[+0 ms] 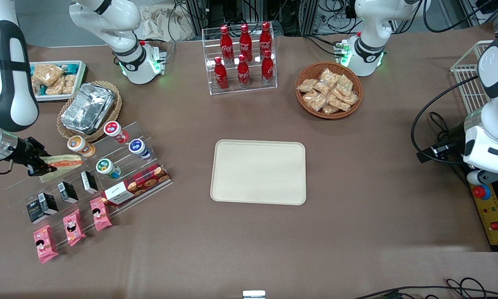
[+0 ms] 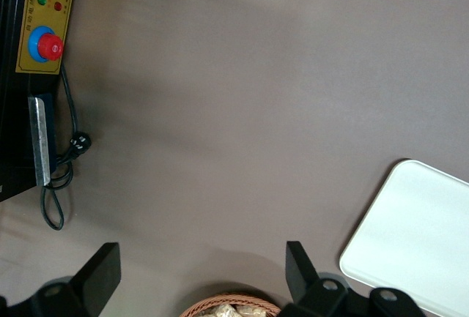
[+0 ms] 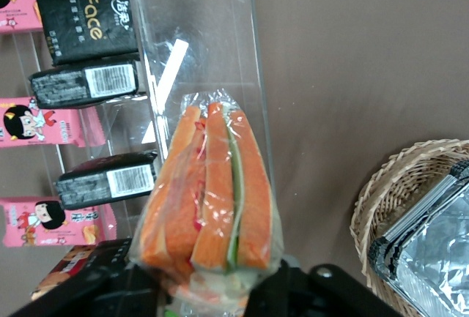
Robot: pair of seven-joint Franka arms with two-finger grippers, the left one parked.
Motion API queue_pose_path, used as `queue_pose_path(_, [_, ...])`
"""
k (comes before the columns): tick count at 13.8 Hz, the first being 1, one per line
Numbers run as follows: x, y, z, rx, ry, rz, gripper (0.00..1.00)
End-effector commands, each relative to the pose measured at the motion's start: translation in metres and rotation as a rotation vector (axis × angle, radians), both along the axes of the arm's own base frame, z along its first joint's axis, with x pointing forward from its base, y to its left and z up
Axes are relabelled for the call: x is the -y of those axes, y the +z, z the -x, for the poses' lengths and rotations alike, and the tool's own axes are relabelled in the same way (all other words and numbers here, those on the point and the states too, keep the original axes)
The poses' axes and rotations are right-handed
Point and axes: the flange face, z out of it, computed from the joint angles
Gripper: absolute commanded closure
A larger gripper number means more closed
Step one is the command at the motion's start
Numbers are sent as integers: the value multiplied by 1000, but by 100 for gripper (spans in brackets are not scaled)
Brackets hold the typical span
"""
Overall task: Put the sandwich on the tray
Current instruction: 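Close the right gripper on the sandwich wrapper and lift it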
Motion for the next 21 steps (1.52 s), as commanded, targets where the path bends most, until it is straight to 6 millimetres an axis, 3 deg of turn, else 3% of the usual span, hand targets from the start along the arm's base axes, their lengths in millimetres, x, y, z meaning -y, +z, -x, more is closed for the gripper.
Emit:
queue_pose_path(1, [1, -4, 0, 10, 5, 5, 84])
queue_pose_path(4, [1, -4, 0, 10, 5, 5, 87])
queue_pose_path(9, [14, 18, -2, 25, 18, 6, 87])
queue_pose_path(12, [27, 63, -11, 26, 70, 2, 87])
queue_pose_path(16, [28, 157, -26, -4, 166, 49, 87])
queue_pose_path(19, [13, 172, -28, -13, 209, 33, 87])
queue_pose_path(21, [-2, 173, -33, -7, 351, 25, 87])
